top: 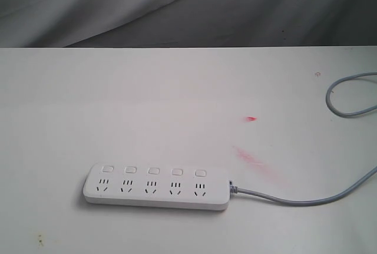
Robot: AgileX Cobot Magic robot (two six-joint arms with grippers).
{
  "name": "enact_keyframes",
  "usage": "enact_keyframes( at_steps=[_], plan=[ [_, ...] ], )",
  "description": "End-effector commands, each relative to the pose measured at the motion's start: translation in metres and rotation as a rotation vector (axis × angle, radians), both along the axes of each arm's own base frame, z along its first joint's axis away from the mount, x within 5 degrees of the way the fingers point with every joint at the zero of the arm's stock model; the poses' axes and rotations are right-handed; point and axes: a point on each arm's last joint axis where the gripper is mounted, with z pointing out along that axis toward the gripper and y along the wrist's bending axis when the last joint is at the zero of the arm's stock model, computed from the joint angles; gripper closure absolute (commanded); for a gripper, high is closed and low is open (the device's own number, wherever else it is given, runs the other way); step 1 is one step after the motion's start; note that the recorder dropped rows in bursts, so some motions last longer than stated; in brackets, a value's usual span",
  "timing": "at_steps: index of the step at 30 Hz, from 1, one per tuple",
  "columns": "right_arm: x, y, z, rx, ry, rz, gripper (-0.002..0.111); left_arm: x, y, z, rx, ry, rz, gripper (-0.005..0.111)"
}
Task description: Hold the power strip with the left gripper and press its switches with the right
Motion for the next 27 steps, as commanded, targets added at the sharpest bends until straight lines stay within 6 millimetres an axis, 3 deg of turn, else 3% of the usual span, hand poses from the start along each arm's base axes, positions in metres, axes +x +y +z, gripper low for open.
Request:
enact_keyframes(
  at_steps=[1, 11, 27],
  plan=[
    [-0.0001, -0.0005, -0.0005, -0.001, -0.006, -0.009, 0.108, -0.0004, -0.0003, -0.0016, 0.01, 0.004, -0.006, 0.106],
    [-0.0001, -0.0005, -0.0005, -0.001, -0.006, -0.009, 0.108, -0.0103, -0.0052, -0.0067, 0.009, 0.022, -0.07, 0.106],
    [-0.0001, -0.0005, -0.0005, -0.001, -0.006, -0.009, 0.108, -0.0103, -0.0083, -0.0061, 0.011, 0.014, -0.127, 0.106]
  ],
)
